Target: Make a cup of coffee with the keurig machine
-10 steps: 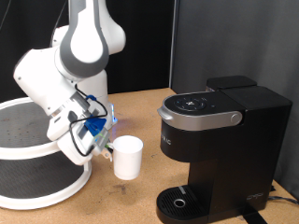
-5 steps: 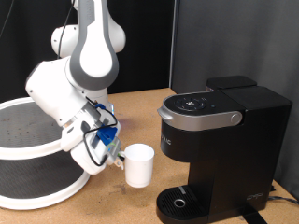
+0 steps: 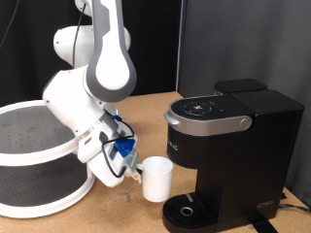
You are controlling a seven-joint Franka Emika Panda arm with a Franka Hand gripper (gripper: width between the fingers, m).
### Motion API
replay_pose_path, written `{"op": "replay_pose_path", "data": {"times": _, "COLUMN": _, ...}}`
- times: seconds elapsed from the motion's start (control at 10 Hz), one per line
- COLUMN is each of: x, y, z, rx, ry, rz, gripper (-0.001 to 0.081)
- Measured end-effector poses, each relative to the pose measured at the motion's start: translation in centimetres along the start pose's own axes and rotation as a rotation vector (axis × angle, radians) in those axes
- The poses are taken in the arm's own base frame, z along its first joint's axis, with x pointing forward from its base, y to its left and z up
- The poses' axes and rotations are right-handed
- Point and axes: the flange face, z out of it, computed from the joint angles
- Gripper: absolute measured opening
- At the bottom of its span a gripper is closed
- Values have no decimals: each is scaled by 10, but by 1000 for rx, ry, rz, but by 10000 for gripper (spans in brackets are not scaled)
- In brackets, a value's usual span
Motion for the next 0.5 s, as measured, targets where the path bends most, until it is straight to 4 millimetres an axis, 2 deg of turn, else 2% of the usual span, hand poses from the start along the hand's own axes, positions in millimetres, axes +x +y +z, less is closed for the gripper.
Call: {"op": "replay_pose_path", "data": {"times": 0.5, "x": 8, "y": -8, "z": 32, "rx": -7, "ry": 30, "rz": -18, "gripper": 69}}
